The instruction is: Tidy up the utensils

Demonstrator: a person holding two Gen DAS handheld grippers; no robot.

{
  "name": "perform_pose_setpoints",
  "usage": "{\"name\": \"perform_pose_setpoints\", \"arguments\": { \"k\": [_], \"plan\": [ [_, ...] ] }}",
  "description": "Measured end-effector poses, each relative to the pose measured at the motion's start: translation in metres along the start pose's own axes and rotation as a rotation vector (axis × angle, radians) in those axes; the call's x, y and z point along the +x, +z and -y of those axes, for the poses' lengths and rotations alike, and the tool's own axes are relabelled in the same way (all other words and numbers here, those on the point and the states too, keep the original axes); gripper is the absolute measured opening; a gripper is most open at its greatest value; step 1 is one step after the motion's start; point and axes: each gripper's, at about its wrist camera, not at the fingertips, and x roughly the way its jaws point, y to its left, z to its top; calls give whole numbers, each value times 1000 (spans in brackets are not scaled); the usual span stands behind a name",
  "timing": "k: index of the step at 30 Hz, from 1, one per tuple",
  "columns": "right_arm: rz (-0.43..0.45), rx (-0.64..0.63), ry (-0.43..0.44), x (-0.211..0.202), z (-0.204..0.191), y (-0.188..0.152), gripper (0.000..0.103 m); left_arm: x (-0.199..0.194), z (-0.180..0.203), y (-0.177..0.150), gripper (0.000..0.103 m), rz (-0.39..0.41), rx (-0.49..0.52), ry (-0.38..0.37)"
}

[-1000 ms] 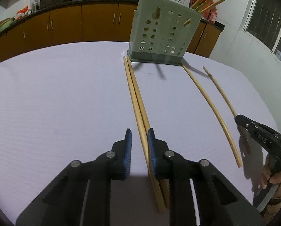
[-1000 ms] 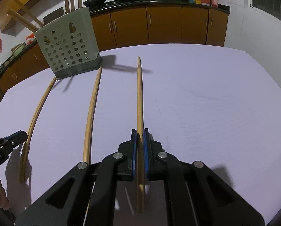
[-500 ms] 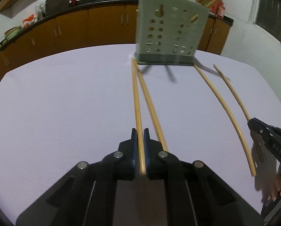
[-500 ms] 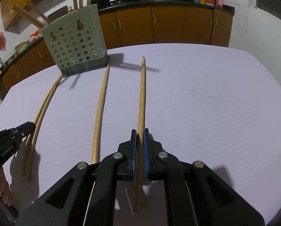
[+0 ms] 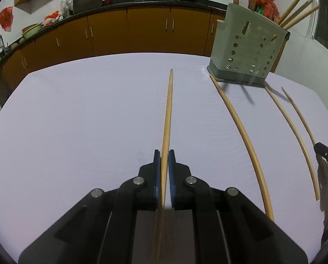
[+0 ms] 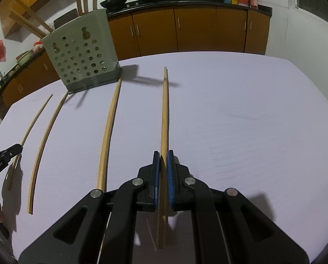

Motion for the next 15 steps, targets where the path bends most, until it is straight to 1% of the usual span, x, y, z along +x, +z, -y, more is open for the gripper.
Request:
{"name": "perform_pose_setpoints", "arguments": {
  "k": [10, 15],
  "plan": [
    [-4, -50, -24, 1, -11, -1, 9, 1, 2, -1, 10, 0, -3, 9],
    [-4, -53, -27, 1, -10, -1, 8, 0, -1, -2, 10, -1, -14, -4]
  ]
}}
